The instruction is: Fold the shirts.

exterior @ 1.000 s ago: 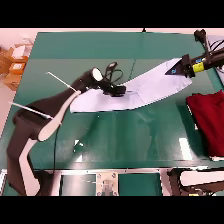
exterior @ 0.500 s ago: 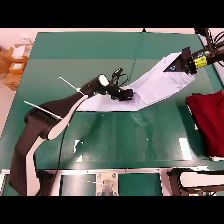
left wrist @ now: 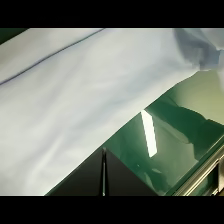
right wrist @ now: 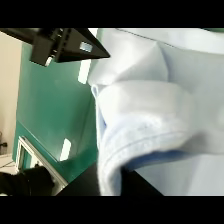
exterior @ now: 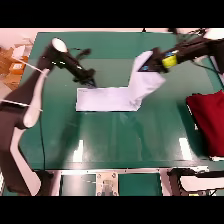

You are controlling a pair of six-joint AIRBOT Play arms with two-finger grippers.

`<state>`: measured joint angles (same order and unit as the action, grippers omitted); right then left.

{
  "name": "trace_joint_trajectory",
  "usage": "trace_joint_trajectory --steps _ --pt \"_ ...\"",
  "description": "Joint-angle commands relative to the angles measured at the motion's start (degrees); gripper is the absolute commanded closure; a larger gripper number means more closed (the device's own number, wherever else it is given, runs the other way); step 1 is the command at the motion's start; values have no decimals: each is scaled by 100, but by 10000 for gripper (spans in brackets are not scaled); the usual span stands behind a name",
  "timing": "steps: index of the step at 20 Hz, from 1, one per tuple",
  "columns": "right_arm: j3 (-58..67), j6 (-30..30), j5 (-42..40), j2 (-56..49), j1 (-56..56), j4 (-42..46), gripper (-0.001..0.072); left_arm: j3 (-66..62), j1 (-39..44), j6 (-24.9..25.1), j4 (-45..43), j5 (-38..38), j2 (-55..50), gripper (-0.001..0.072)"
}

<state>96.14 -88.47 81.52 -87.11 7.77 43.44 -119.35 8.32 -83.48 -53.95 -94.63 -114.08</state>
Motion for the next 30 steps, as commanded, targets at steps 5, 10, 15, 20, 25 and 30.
trace_joint_trajectory --steps 5,10,15,20,25,30 --pt "-391 -149 -4419 -1655 2763 -297 331 63 -1331 -48 -651 -310 946 686" --pt "-140 -92 -3679 -1838 2356 168 182 313 -1460 109 -671 -332 1008 686" --pt "-234 -203 -1672 -1123 229 876 183 310 -1460 107 -654 -247 1008 685" --pt "-1836 -96 -1397 -970 -868 796 180 310 -1460 103 -651 -245 1008 686" --pt "-2667 793 -1917 -1556 -433 -745 181 310 -1460 101 -658 -142 1008 686" --pt "-2310 1663 -1998 -1939 -57 -2218 652 313 -1460 103 -944 -151 1008 686"
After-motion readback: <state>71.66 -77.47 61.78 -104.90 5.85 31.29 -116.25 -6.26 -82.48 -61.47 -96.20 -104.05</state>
